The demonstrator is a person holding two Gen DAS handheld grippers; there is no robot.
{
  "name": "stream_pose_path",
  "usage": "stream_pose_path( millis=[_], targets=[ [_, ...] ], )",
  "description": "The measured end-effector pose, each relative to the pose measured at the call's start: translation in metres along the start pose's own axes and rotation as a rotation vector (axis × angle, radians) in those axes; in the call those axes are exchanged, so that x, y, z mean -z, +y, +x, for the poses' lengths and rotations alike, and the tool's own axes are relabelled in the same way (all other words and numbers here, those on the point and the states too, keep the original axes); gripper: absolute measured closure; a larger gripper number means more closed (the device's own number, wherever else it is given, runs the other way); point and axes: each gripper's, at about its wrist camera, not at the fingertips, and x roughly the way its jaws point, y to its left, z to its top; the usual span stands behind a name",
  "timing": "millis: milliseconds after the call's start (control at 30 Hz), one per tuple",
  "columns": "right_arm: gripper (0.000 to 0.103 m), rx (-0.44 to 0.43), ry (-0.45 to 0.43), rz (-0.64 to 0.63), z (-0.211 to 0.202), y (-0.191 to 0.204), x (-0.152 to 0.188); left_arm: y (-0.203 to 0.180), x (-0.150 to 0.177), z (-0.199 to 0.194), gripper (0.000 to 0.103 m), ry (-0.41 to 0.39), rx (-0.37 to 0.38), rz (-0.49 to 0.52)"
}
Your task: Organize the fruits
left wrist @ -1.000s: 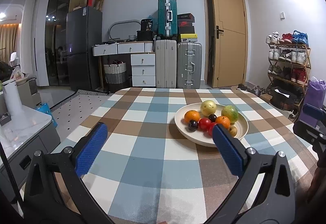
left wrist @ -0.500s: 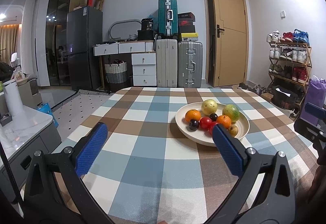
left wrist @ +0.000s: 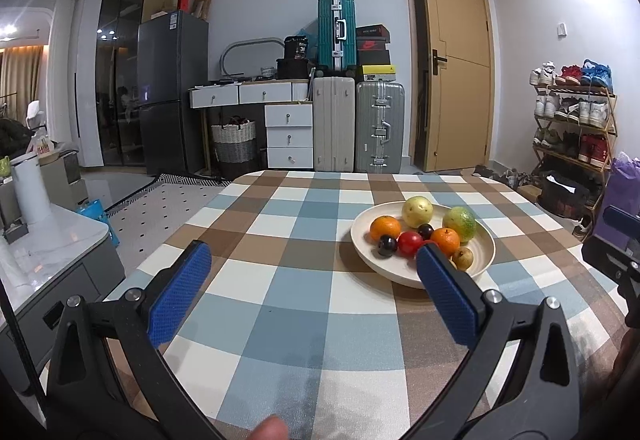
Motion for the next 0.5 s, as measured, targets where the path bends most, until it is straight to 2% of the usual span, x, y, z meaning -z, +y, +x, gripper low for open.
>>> stream_pose_path(
  millis=[500],
  targets=[
    [0.0,0.0,0.0,0.0,0.0001,0.0001,-0.0002,0.0017,0.0018,0.0034,0.001,-0.001,0.0,-0.001]
  ],
)
